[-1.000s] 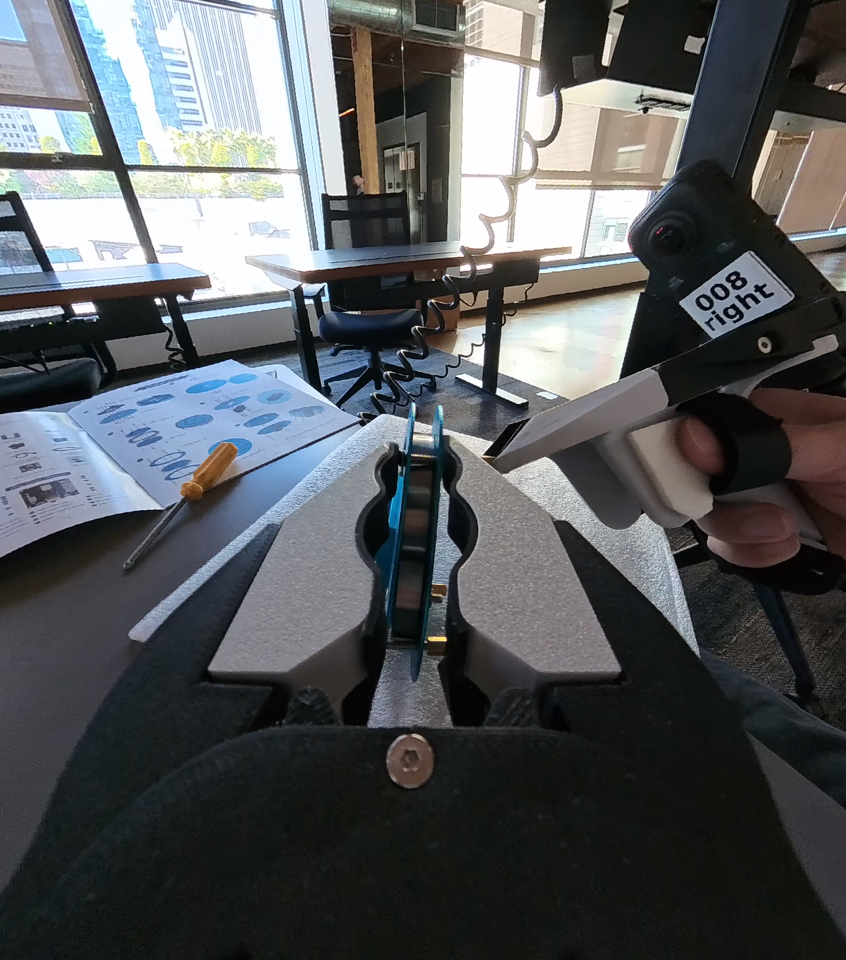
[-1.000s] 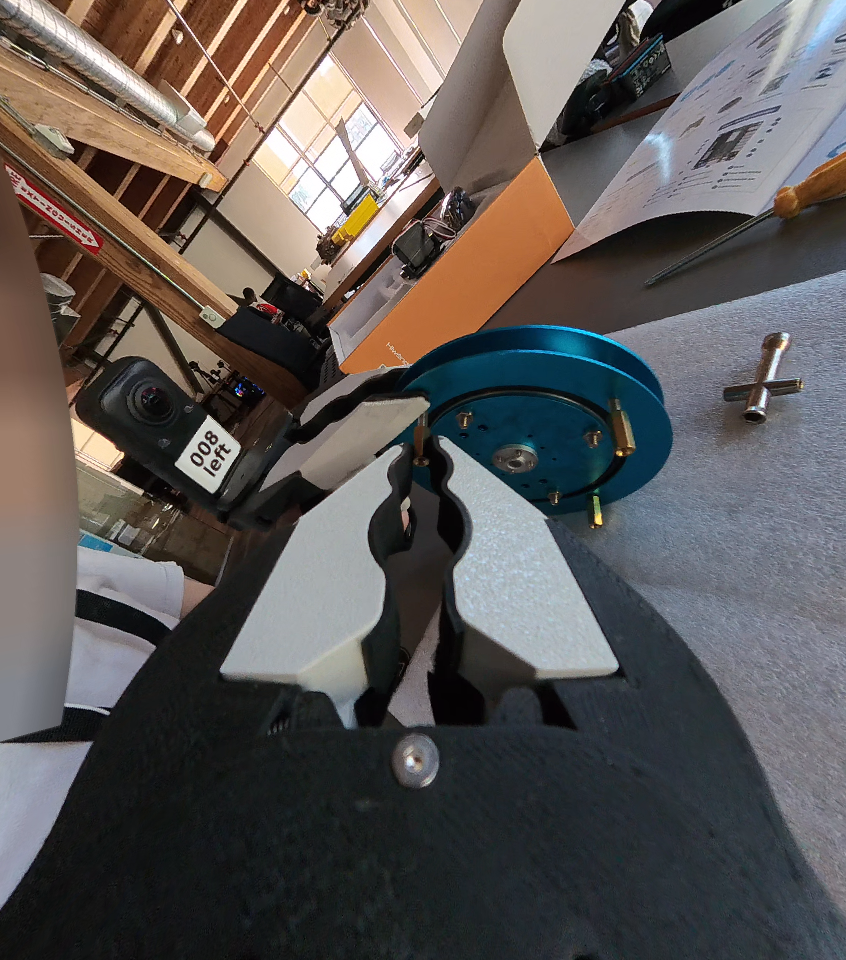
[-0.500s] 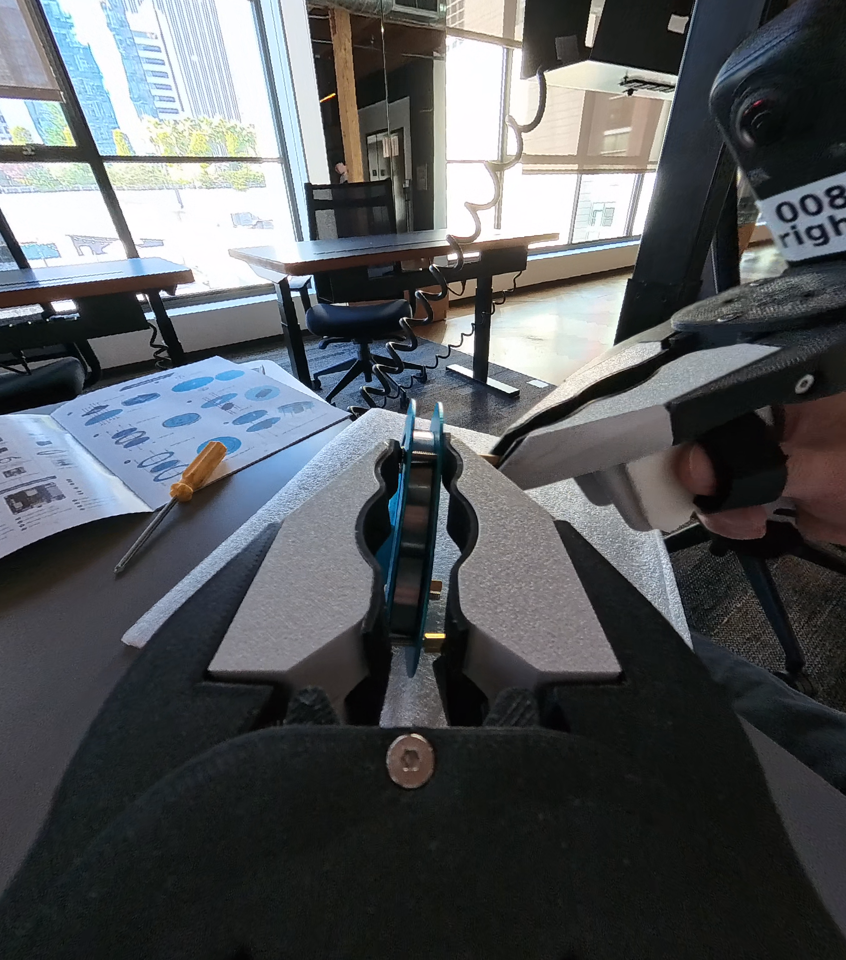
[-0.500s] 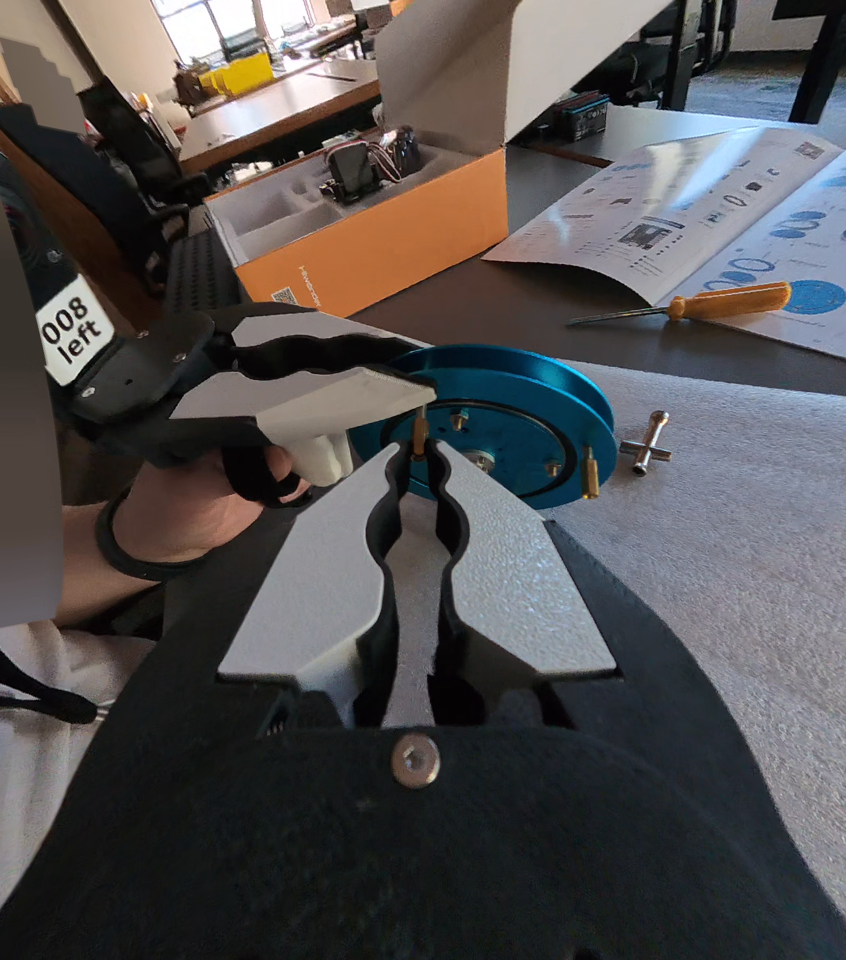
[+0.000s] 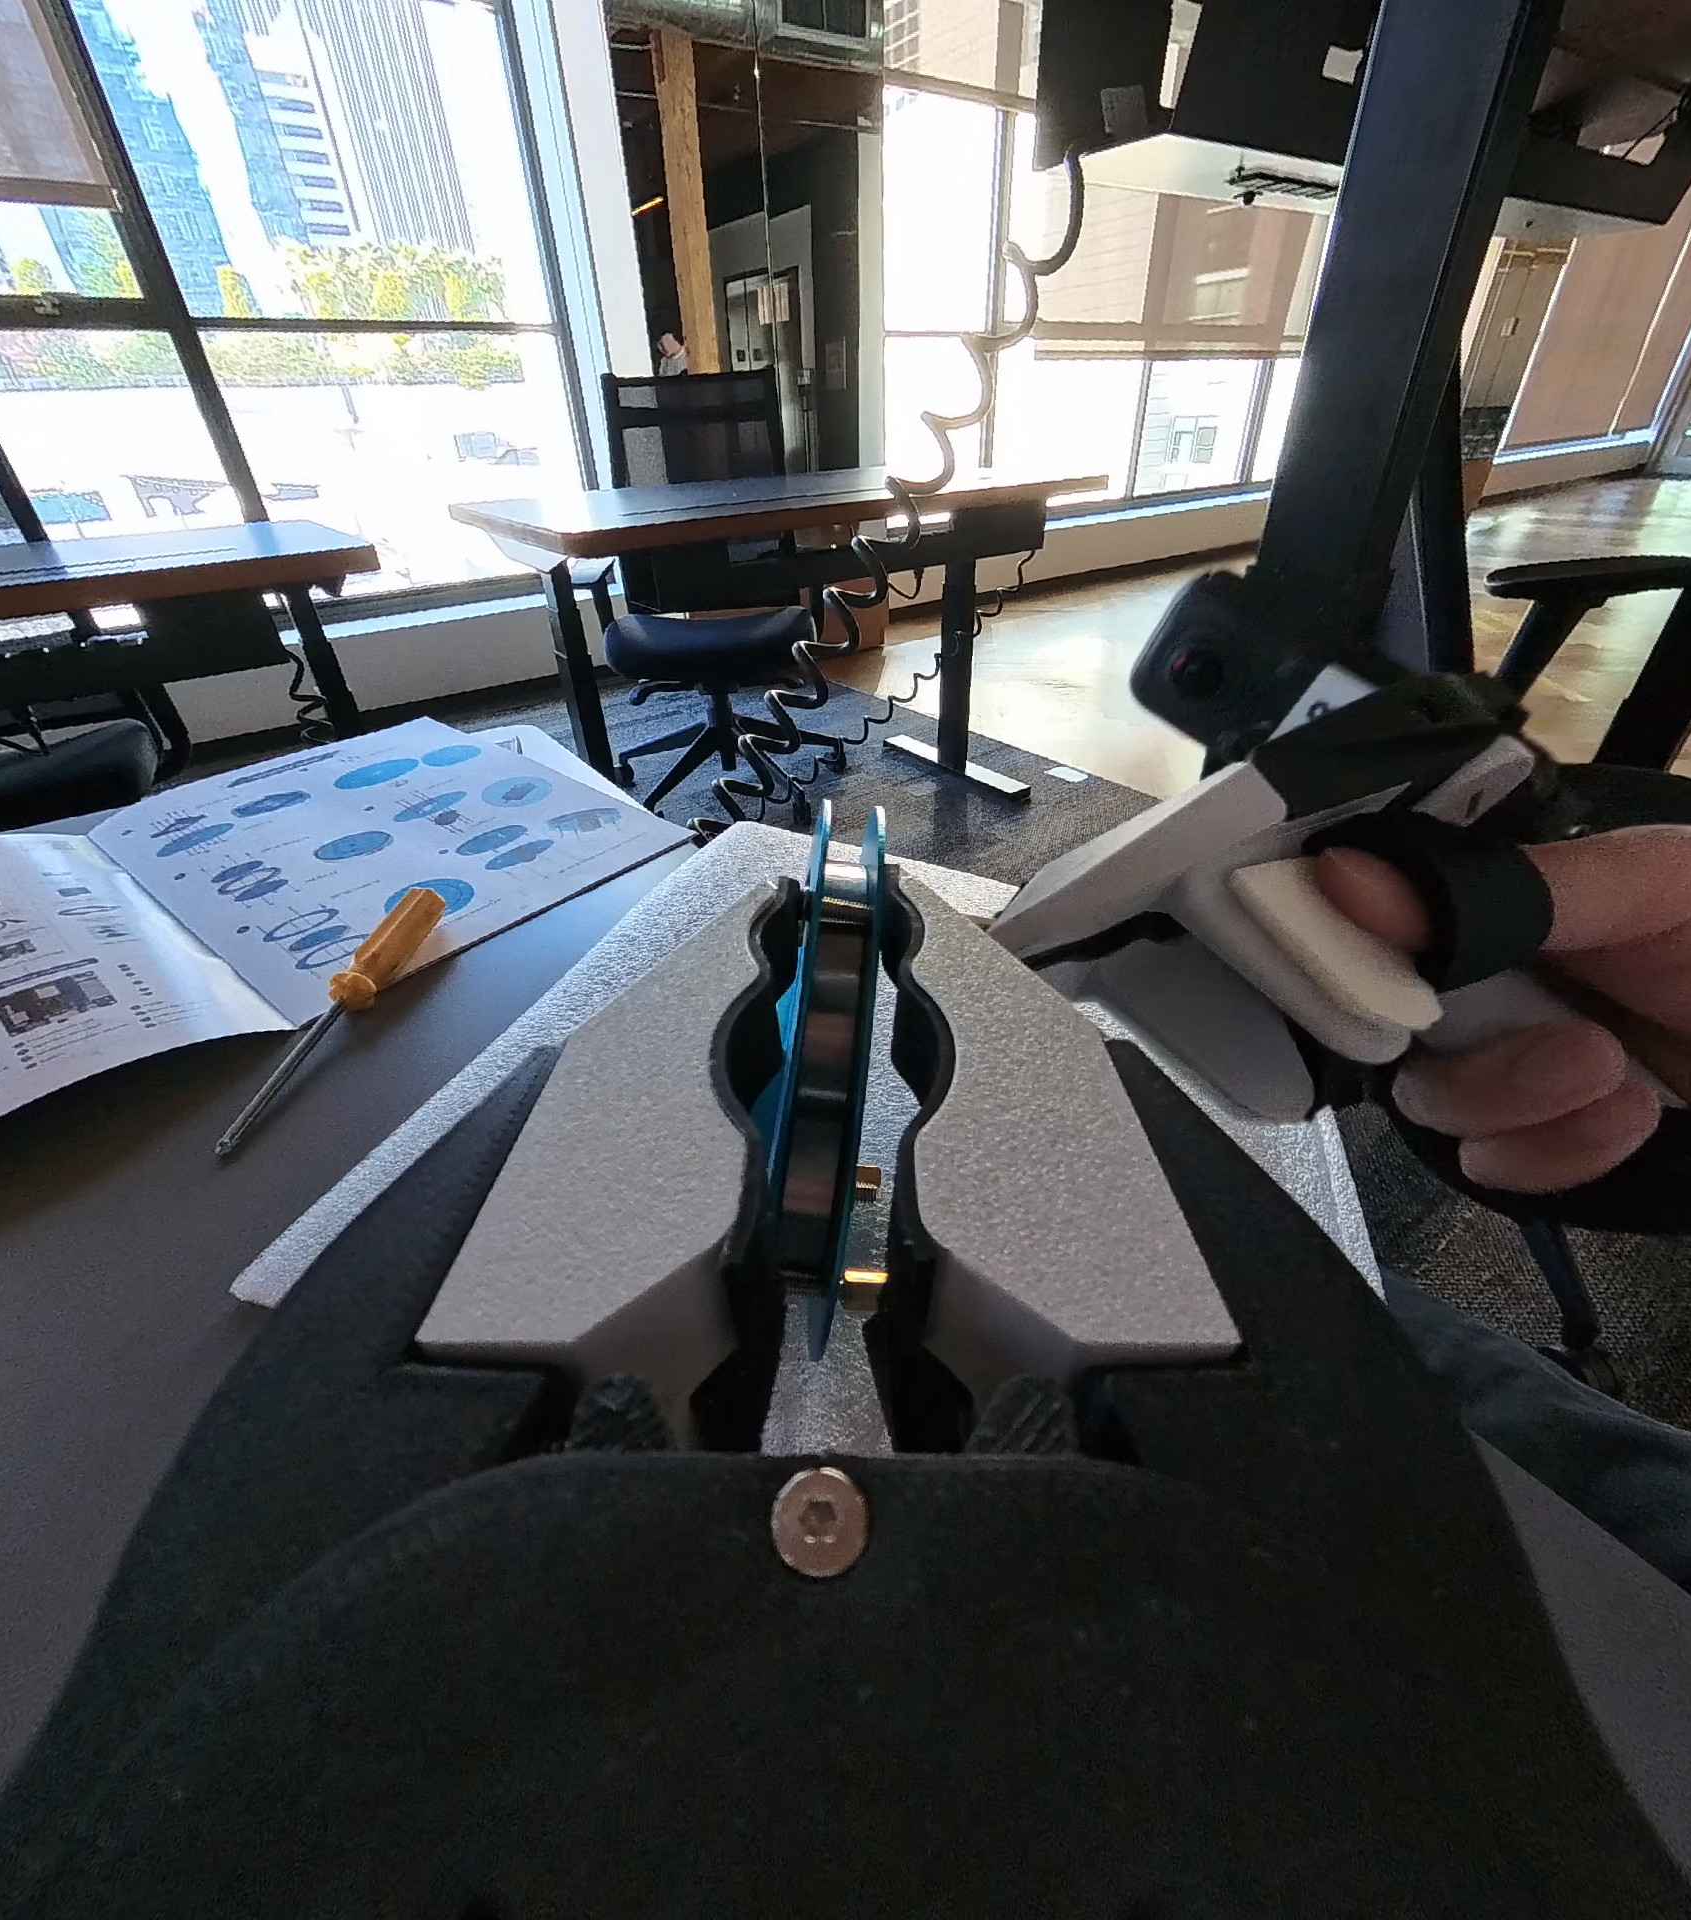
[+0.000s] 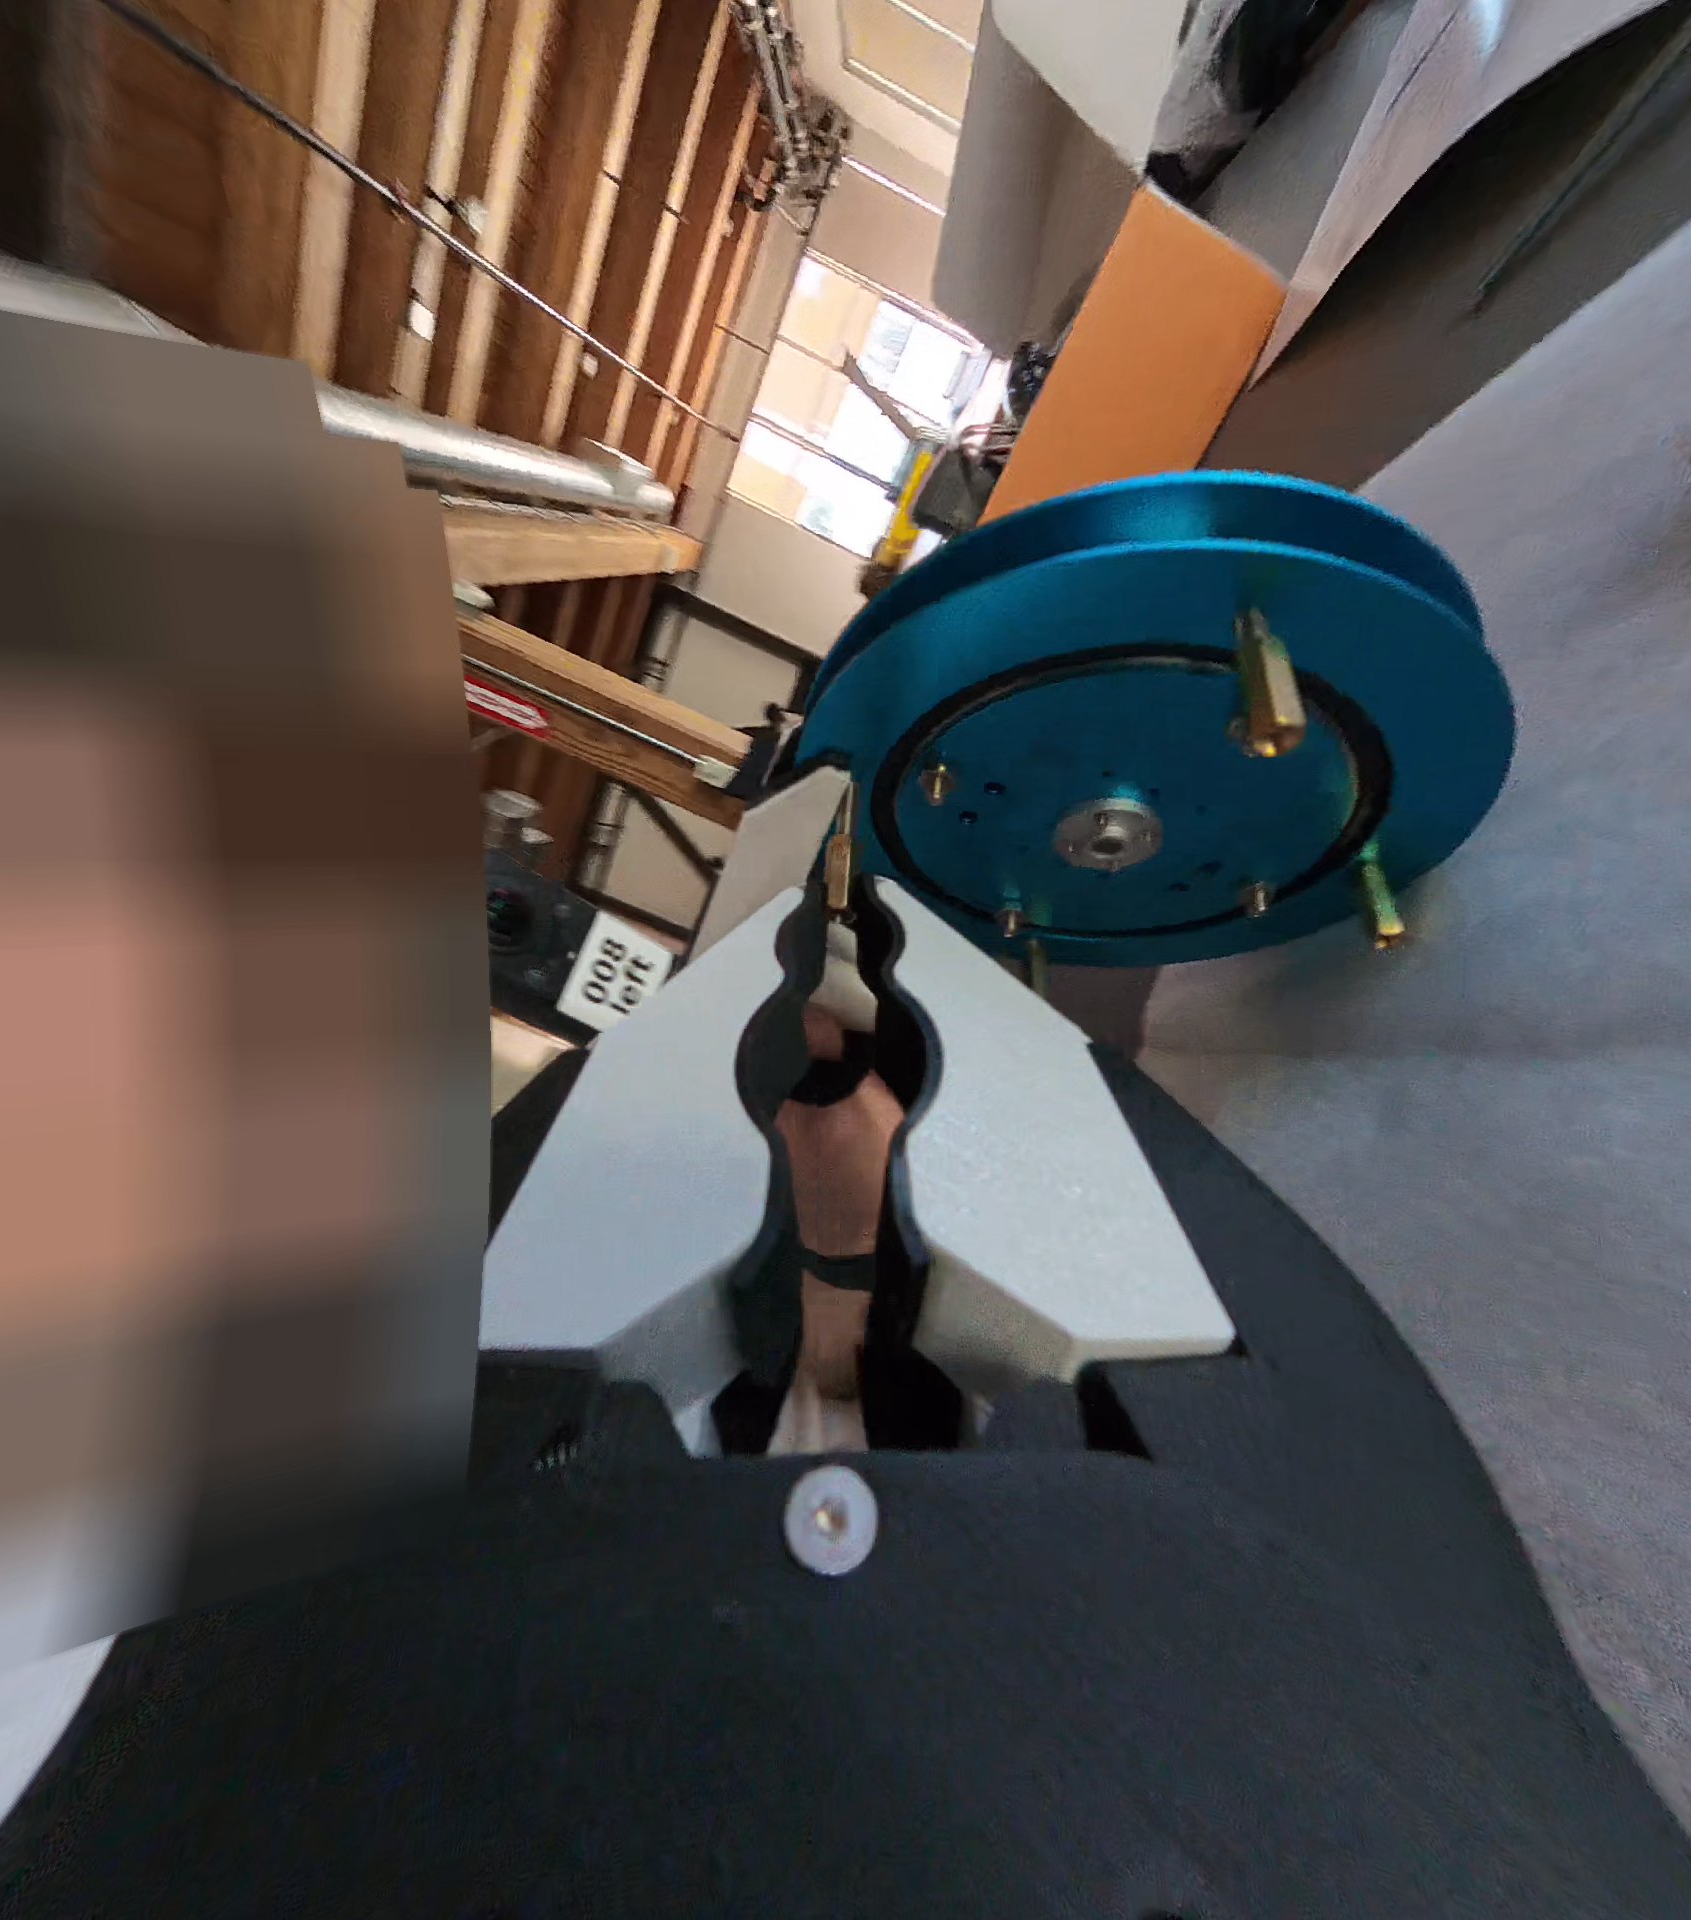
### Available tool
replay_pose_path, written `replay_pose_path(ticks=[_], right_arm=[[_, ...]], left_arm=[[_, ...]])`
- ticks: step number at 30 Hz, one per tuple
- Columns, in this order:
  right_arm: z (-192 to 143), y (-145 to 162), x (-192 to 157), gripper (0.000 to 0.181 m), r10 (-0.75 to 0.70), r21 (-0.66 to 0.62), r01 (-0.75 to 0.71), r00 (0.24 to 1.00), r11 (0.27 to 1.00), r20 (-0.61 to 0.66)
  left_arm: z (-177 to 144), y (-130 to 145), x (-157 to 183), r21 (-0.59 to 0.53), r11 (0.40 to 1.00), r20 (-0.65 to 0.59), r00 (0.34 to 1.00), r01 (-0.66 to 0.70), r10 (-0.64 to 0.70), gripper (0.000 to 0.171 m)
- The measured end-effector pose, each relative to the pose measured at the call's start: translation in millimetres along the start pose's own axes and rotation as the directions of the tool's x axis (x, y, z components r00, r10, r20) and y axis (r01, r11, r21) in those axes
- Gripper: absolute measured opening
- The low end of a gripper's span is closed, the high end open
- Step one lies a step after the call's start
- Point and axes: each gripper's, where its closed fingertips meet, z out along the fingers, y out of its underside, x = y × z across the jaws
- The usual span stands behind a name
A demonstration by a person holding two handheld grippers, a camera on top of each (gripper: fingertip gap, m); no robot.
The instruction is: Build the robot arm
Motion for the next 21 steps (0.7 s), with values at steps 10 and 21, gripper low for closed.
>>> replay_pose_path(ticks=[10,21], right_arm=[[-2,-10,3,0.004,-0.094,0.019,0.095,0.995,0.995,-0.045],[-1,-6,2,0.003,-0.164,-0.037,0.161,0.984,0.986,-0.066]], left_arm=[[-21,-28,-23,0.068,0.968,-0.099,0.967,0.242,-0.235,0.041],[84,20,-179,-0.612,0.790,0.017,1.000,0.028,-0.022,0.031]])
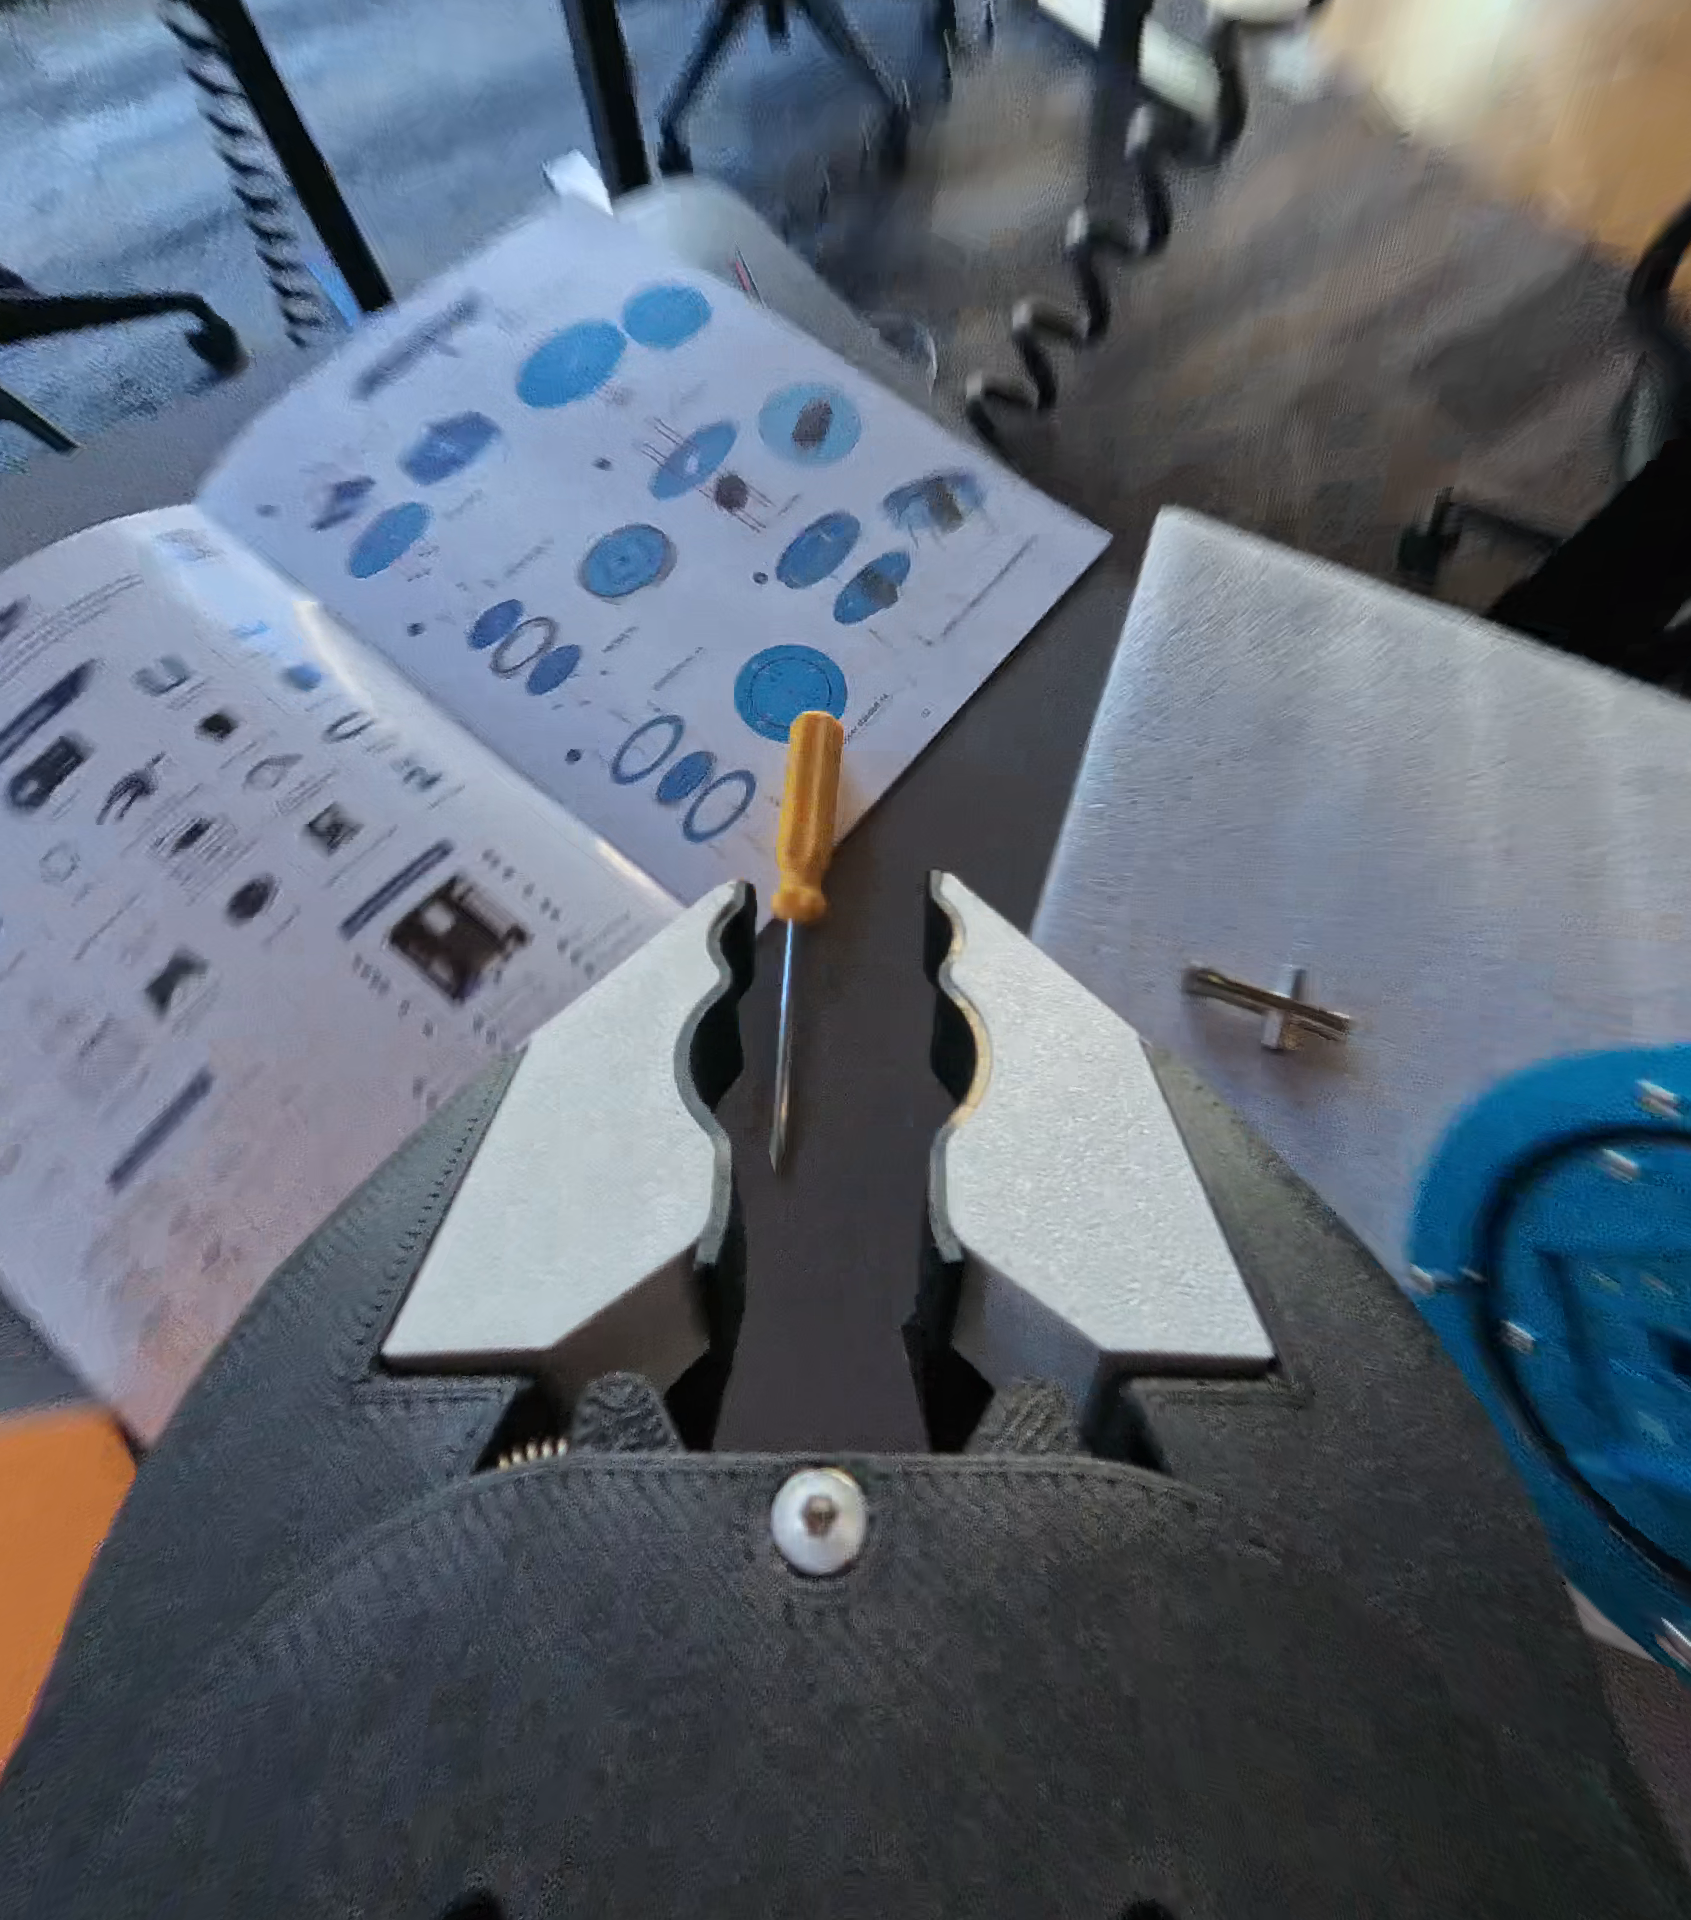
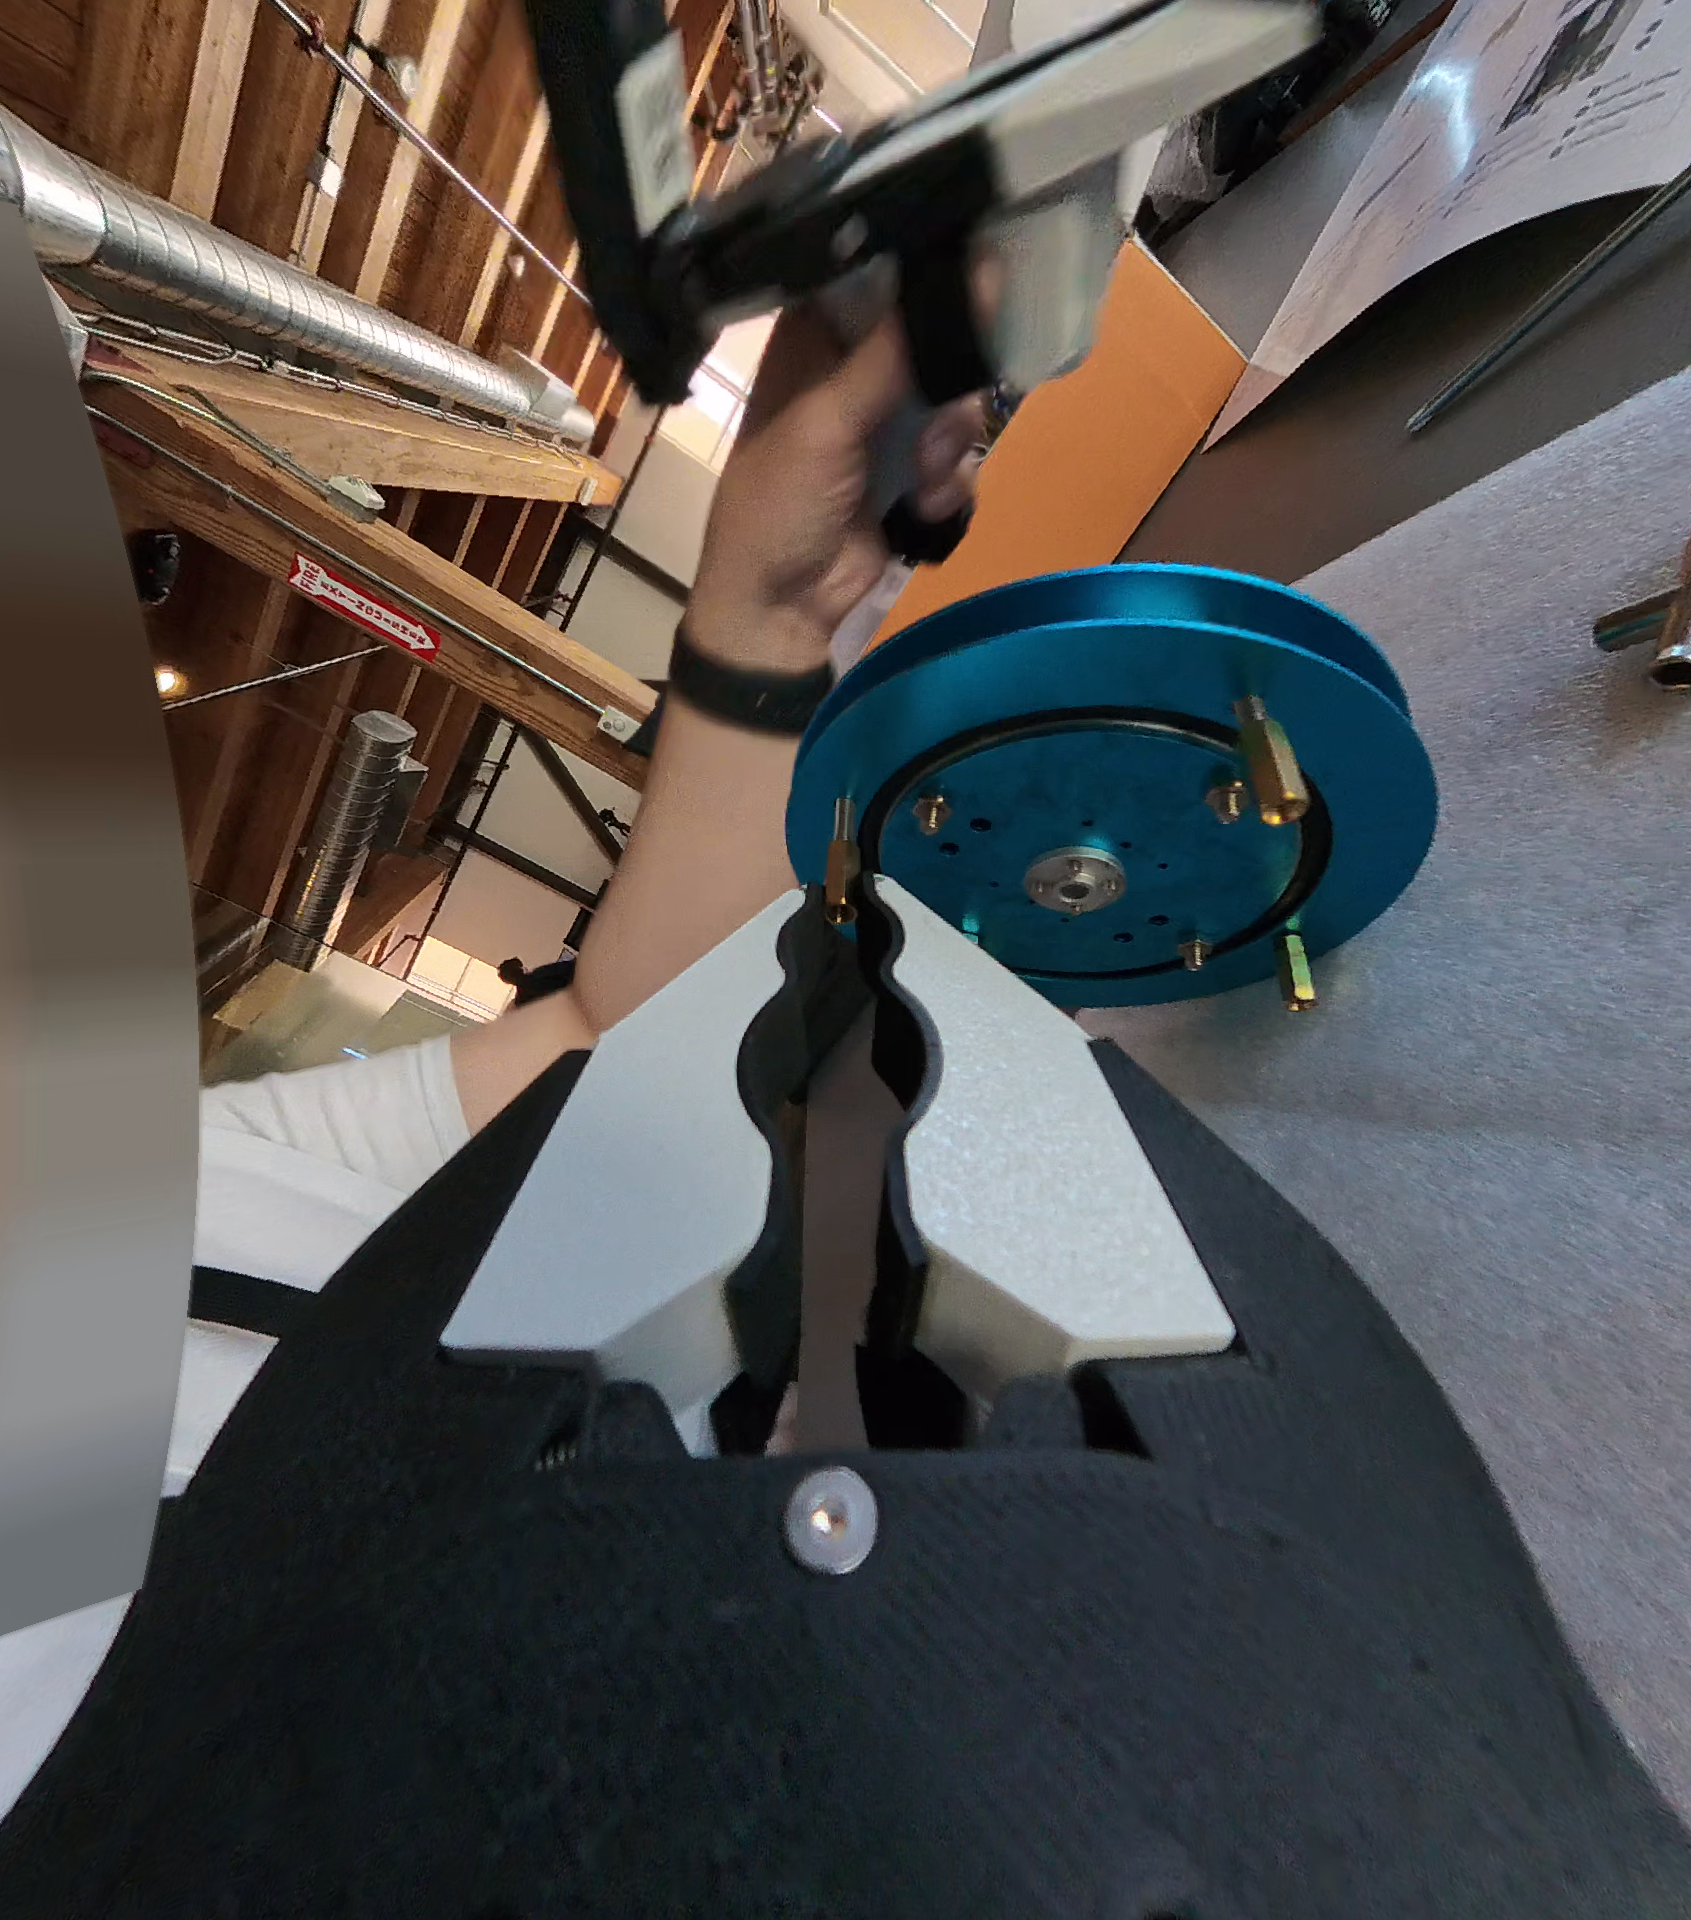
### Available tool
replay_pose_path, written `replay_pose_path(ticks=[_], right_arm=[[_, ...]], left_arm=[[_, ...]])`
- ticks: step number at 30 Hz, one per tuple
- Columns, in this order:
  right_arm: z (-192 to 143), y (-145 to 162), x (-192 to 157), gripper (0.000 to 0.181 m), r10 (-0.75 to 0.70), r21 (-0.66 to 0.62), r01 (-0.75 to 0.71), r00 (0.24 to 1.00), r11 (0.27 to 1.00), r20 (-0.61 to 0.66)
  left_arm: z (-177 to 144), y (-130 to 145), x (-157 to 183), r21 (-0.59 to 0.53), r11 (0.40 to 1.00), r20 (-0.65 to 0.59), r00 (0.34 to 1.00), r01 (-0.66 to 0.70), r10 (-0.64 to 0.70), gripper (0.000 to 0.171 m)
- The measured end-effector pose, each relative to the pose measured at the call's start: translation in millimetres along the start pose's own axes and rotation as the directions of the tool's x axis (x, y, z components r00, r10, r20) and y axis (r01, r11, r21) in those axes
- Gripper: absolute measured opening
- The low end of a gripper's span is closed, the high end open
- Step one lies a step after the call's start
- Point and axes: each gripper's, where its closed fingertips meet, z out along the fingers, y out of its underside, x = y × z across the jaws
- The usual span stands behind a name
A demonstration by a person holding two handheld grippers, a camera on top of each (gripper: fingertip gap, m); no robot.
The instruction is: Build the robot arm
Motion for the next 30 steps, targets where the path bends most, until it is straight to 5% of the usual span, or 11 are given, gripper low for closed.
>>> replay_pose_path(ticks=[3,7,11,13,17,21,25,28,30], right_arm=[[-1,0,0,0.003,-0.015,-0.017,0.014,1.000,1.000,-0.007],[-4,-3,2,0.003,-0.050,-0.023,0.050,0.998,0.998,-0.028],[-5,-6,3,0.003,-0.042,-0.031,0.041,0.999,0.999,-0.011],[-3,-6,3,0.003,-0.048,-0.039,0.048,0.999,0.998,-0.004],[0,-4,2,0.004,-0.059,-0.059,0.059,0.998,0.997,0.009],[-1,-2,2,0.004,-0.081,-0.061,0.081,0.997,0.995,0.000],[-2,0,2,0.003,-0.088,-0.062,0.088,0.996,0.994,-0.002],[-3,0,2,0.004,-0.101,-0.059,0.100,0.995,0.993,-0.010],[-3,0,2,0.004,-0.106,-0.057,0.105,0.994,0.993,-0.018]], left_arm=[[61,4,3,-0.192,0.977,-0.074,0.994,-0.088,0.075,0.034],[101,14,-4,-0.358,0.917,-0.054,0.985,-0.175,0.167,0.037],[115,36,-9,-0.509,0.844,-0.045,0.984,-0.170,0.171,0.034],[118,39,-3,-0.508,0.842,-0.082,0.983,-0.181,0.162,0.017],[109,42,-5,-0.529,0.829,-0.094,0.984,-0.180,0.153,0.017],[76,22,0,-0.374,0.925,-0.107,0.994,-0.062,0.023,0.017],[5,-15,16,0.014,0.979,-0.222,0.955,0.203,-0.195,0.016],[-64,-39,36,0.307,0.800,-0.499,0.803,0.515,-0.326,0.016],[-86,-30,41,0.335,0.684,-0.603,0.705,0.648,-0.373,0.016]])
